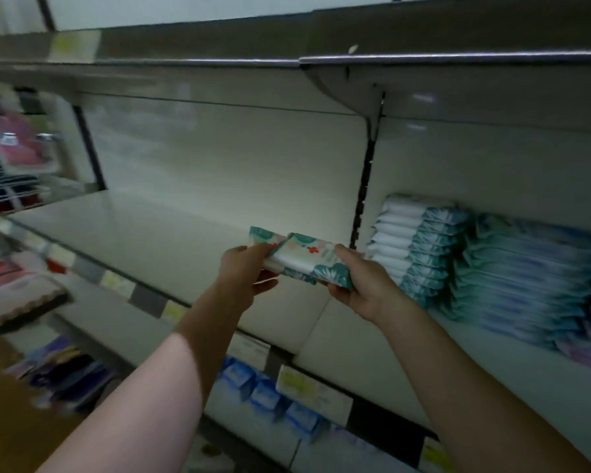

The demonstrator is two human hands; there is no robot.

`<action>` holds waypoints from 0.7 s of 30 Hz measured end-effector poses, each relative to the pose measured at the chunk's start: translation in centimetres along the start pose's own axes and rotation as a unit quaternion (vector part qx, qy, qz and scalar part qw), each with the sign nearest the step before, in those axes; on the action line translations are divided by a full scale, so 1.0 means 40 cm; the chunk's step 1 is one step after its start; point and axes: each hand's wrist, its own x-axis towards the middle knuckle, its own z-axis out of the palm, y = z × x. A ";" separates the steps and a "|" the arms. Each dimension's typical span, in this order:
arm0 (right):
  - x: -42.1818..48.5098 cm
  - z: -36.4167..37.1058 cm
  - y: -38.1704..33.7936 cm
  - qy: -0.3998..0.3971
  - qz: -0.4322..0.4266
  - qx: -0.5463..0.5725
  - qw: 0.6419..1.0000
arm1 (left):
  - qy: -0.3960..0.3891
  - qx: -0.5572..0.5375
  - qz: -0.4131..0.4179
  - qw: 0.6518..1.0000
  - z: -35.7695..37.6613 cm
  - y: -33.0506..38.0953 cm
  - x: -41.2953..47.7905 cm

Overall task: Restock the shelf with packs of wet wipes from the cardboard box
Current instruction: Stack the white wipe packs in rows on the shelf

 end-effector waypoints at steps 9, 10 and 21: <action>0.084 0.002 -0.003 0.099 -0.011 0.036 0.994 | -0.127 0.069 -0.021 0.989 0.047 0.026 0.148; 0.091 0.007 -0.002 0.107 -0.010 0.030 0.994 | -0.141 0.081 -0.025 0.986 0.046 0.024 0.160; 0.166 0.052 0.069 0.233 -0.136 -0.626 0.732 | -0.128 0.082 -0.103 0.983 0.030 -0.033 0.304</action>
